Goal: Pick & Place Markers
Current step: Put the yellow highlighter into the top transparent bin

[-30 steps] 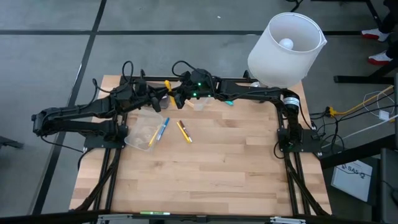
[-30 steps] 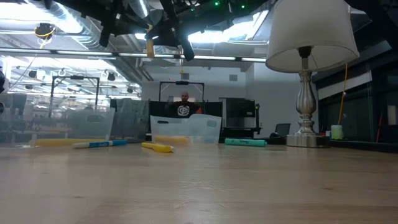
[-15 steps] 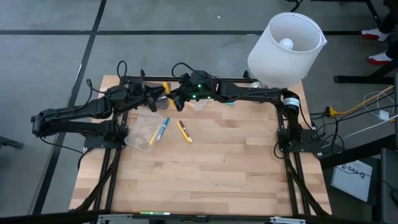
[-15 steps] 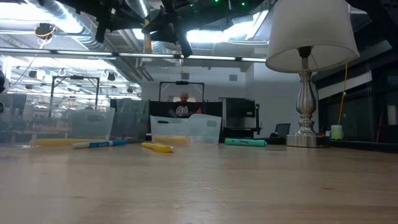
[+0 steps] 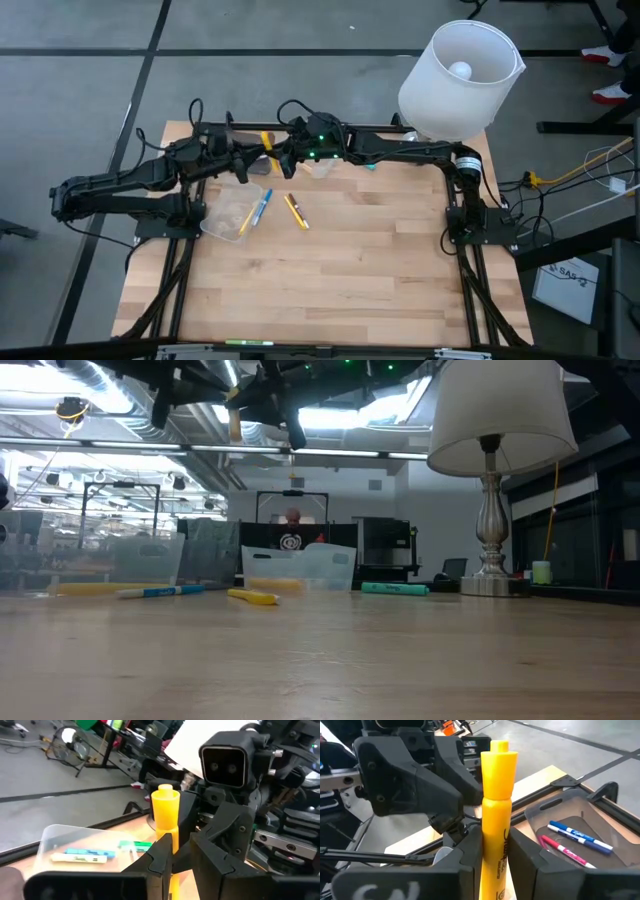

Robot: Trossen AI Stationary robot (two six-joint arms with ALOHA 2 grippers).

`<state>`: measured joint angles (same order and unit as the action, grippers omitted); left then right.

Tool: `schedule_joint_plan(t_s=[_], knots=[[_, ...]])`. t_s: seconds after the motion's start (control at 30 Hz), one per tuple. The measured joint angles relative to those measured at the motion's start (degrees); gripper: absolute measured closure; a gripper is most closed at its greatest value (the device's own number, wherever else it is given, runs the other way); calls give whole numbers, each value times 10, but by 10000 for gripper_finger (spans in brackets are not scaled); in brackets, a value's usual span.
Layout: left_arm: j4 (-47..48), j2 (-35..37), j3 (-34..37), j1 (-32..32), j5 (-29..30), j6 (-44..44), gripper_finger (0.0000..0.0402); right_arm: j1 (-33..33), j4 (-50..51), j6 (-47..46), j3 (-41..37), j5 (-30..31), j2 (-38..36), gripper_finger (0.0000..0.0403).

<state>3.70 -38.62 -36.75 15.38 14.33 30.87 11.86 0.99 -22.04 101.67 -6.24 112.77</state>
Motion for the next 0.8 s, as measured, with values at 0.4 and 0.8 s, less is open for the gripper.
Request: schedule_joint_plan(t_s=[0.4, 0.8], knots=[[-25, -31, 0, 4, 12, -24, 340, -3, 2, -5, 0, 0, 0, 334], [-2, -19, 0, 12, -14, -35, 312, -6, 4, -2, 0, -9, 0, 333]])
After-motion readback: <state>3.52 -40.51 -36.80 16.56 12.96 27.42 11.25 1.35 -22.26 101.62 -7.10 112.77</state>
